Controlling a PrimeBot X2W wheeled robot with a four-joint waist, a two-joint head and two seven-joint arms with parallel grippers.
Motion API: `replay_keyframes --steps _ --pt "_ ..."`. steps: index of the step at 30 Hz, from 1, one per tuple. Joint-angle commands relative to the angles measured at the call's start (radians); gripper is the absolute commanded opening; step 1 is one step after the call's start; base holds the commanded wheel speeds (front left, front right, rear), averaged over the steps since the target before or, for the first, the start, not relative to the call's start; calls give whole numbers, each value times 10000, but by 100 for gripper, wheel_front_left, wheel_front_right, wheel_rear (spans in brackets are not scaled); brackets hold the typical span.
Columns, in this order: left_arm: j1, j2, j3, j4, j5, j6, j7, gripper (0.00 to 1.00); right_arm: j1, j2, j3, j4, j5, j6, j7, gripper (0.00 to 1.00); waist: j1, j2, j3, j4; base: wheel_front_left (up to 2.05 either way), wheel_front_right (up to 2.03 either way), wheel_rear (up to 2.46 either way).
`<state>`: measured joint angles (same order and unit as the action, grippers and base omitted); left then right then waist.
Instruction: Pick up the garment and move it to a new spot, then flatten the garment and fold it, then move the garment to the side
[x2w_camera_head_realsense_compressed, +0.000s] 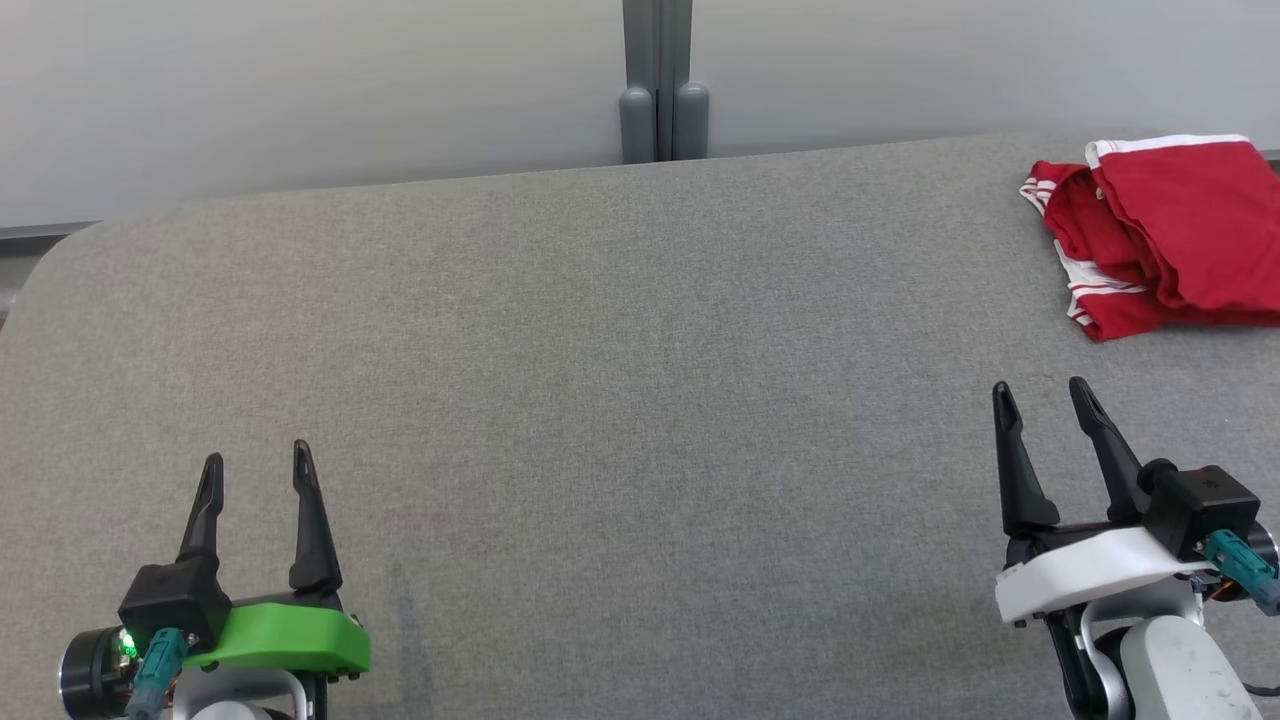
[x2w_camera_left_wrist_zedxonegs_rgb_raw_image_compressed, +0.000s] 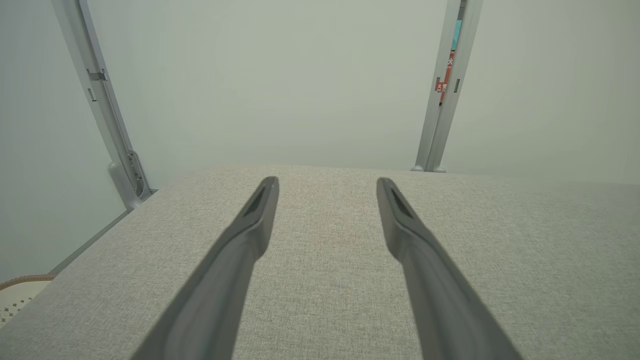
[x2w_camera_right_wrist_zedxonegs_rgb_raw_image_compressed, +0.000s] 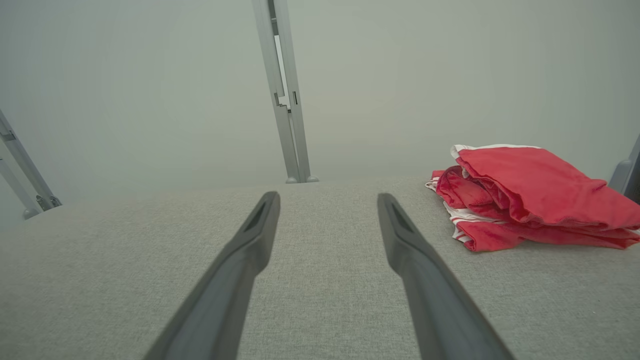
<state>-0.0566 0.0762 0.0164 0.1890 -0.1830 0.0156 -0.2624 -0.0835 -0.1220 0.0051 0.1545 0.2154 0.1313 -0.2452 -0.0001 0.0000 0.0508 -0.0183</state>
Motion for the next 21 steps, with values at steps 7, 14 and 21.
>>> replay_keyframes --steps 7,14,21 --pt "-94 134 -88 36 38 19 -18 100 226 203 -169 -265 -262 -12 319 100 1 0 38 53 0 0 0" --pt "-127 152 -127 45 83 196 6 100 196 186 -141 -335 -306 -12 454 100 1 0 43 34 0 0 0" --pt "5 -46 -60 521 -476 83 249 0 282 291 -174 116 247 2 581 0 1 0 31 37 0 0 0"
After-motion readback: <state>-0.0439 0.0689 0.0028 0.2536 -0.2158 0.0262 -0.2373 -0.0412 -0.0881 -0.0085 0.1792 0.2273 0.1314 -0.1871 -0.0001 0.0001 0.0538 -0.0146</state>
